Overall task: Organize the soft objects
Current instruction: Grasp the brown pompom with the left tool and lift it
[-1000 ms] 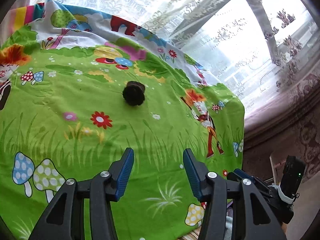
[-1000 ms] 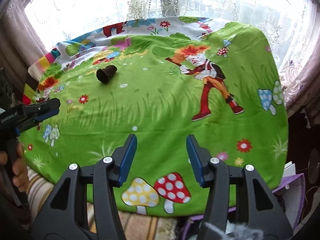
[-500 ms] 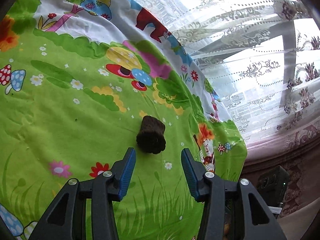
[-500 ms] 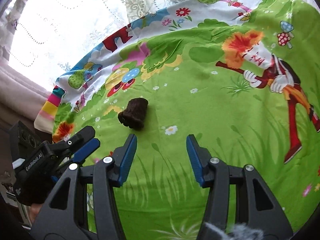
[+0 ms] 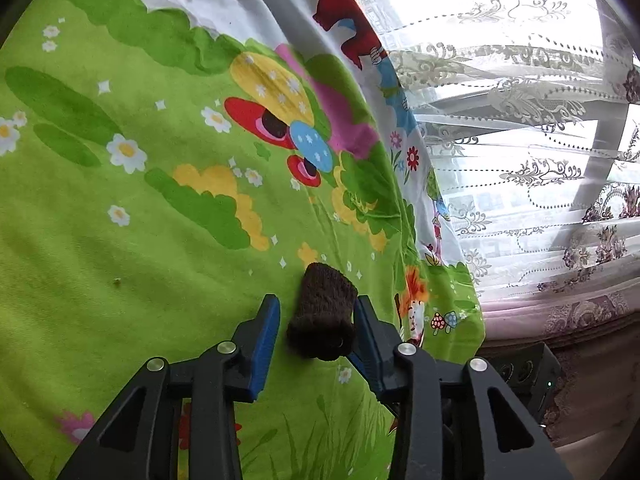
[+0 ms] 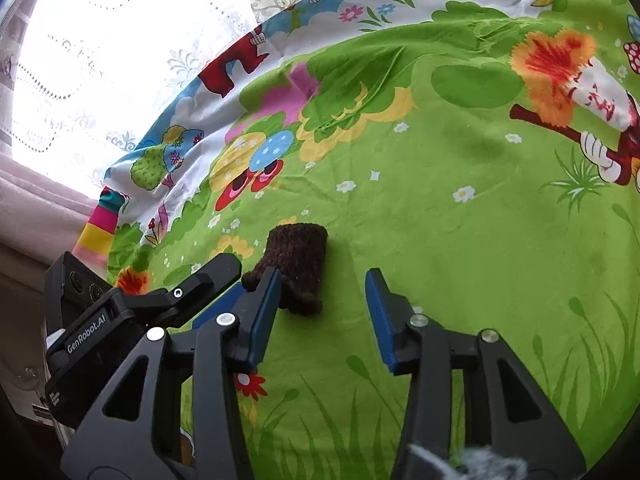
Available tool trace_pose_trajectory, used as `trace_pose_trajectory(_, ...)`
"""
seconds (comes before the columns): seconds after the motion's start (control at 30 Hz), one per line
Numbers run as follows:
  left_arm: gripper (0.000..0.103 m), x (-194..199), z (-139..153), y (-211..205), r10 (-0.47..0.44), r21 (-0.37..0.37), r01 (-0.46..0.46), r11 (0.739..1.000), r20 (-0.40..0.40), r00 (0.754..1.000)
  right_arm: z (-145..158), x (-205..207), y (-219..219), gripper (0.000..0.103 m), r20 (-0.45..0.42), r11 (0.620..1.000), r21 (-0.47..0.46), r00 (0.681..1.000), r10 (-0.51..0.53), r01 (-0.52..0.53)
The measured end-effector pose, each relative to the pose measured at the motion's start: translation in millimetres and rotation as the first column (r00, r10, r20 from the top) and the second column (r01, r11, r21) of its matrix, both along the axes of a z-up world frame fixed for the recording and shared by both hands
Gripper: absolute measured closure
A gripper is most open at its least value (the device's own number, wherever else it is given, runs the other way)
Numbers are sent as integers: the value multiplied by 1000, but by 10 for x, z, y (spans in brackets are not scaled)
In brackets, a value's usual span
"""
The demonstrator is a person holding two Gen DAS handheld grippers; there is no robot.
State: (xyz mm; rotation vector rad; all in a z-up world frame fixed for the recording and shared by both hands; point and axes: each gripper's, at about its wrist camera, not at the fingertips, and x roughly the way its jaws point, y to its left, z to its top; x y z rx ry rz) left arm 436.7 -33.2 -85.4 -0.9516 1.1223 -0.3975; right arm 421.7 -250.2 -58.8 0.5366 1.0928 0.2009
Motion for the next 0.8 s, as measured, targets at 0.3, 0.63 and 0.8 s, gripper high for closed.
trace_pose_trajectory(0.3,82,71,-47,-130,-71,52,71,996,3,997,-38,-16,135,72,46,986,-91,988,146,-141)
trace_pose_trajectory(0.63,91,-136,93,-219,-155,150,147,978,43,987,57,-290,263,93,102,941,-228,956,277,-248)
trace_pose_trajectory(0.8,91,-419,178,-309,-192,151,182,972,53,980,150,-617,165,94,123,937,-250,951,282,-245)
